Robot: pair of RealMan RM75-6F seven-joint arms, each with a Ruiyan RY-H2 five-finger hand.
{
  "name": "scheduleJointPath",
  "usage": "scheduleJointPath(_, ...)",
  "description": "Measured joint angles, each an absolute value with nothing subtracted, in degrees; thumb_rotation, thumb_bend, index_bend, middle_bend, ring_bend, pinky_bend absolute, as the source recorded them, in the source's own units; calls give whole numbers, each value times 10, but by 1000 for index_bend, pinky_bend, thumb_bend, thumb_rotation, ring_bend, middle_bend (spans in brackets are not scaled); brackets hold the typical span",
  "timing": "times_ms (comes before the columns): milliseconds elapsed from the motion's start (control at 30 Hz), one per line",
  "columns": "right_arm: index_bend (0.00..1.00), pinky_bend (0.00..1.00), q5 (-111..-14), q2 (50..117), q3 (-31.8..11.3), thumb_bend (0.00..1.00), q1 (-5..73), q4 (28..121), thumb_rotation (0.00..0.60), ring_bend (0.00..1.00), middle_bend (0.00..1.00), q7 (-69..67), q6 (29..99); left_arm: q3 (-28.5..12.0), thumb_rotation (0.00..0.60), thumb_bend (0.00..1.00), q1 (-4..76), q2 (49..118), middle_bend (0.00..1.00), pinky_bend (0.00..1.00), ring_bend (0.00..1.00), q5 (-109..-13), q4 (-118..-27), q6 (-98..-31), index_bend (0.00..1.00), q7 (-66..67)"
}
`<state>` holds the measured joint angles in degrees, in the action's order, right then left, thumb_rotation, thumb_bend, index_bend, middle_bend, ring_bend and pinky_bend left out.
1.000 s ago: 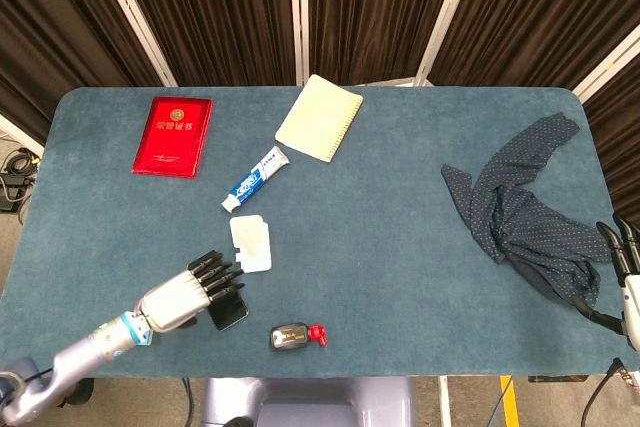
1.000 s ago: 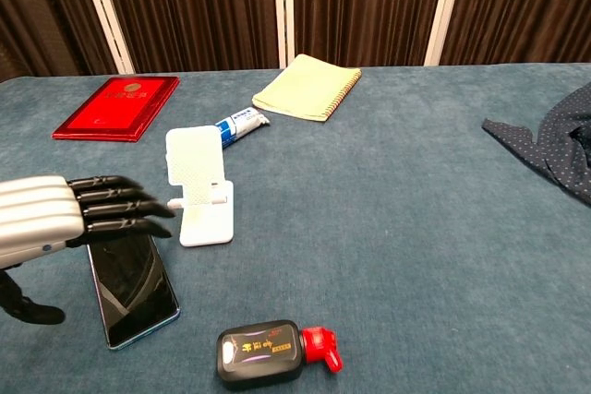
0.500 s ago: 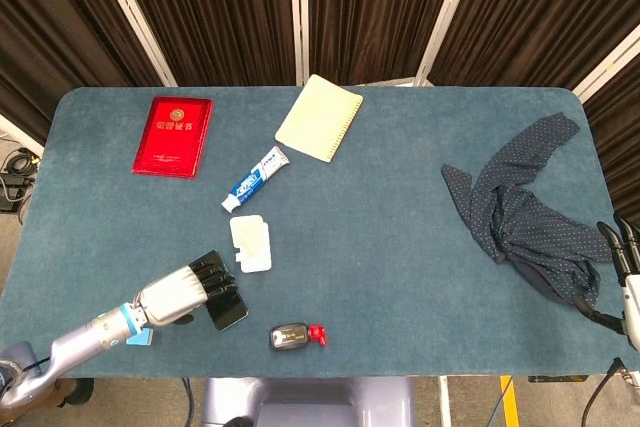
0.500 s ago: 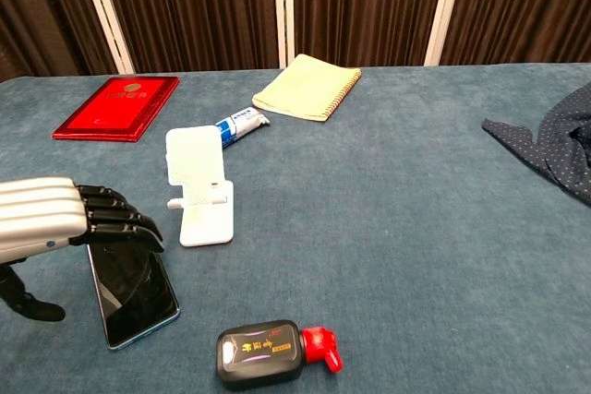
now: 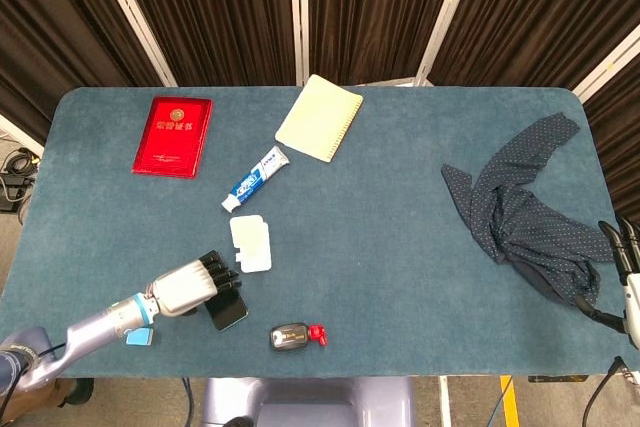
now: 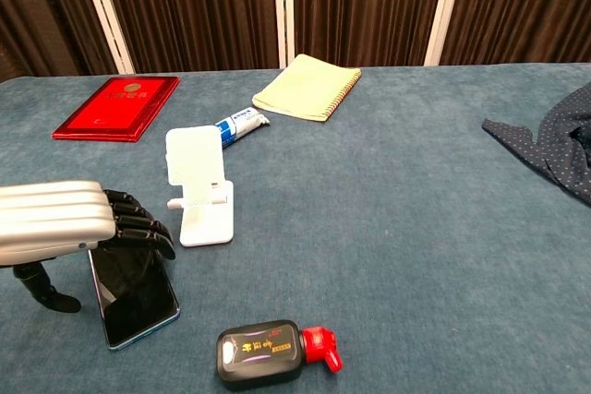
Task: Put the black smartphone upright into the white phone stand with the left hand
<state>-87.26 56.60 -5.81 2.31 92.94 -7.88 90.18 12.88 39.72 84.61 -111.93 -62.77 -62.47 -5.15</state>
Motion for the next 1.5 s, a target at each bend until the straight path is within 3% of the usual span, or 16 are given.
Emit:
scheduleJointPath(600,0,0,-870,565,-59,0,23,928,600,0,0,-85,900,131,600,0,408,875,192,237,222,-1092,-622,-596,212,-36)
scheduleJointPath(1300,0,0,-871,564,-59,0,22,927,600,0,0,-92,902,136,600,0,400,866,430,382,418,-1078,-641,-616,581,-24)
scheduleJointPath(1500,0,0,-872,563,-59,0,22,928,600,0,0,-92,903,138,600,0,395,849,435,389,425,-1079,-653,-633,592,-20)
